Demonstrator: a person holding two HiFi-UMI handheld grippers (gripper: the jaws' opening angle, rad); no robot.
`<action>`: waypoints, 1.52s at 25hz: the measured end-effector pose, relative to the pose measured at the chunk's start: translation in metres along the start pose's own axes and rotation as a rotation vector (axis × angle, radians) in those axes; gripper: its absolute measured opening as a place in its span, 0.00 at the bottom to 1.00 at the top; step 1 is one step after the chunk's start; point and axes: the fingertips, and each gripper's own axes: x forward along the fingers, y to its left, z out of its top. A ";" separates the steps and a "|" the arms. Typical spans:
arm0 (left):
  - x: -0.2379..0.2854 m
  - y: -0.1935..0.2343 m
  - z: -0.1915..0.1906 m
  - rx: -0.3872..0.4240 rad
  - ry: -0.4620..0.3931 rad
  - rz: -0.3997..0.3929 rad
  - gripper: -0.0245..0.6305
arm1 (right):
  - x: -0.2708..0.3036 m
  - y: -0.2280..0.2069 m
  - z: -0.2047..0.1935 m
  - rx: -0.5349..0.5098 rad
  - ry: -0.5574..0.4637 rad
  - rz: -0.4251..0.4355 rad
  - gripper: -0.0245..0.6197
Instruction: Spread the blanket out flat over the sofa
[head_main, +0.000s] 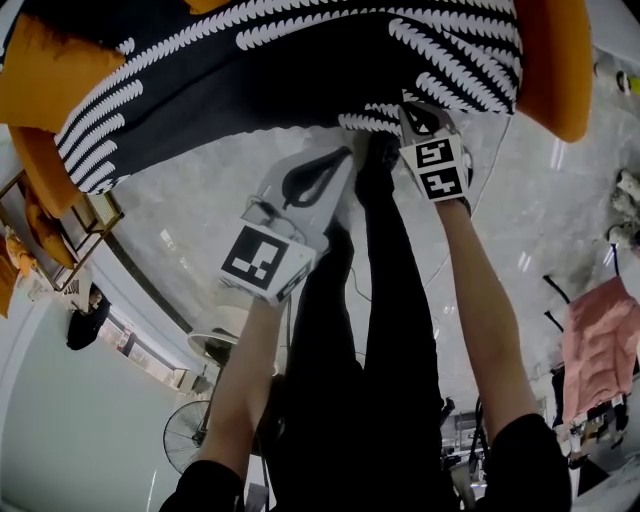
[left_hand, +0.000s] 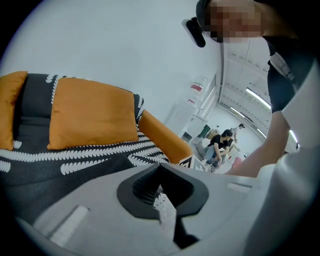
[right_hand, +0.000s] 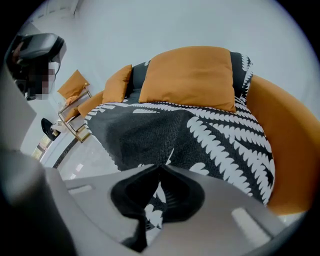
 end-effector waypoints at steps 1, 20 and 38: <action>-0.002 0.002 -0.001 0.000 -0.004 0.001 0.06 | 0.000 0.004 0.000 -0.004 0.000 0.002 0.06; -0.092 -0.040 -0.034 0.064 -0.073 -0.037 0.05 | -0.068 0.071 -0.029 0.001 -0.042 -0.104 0.06; -0.174 -0.048 -0.078 0.119 -0.083 -0.129 0.05 | -0.092 0.133 -0.071 0.098 -0.052 -0.277 0.06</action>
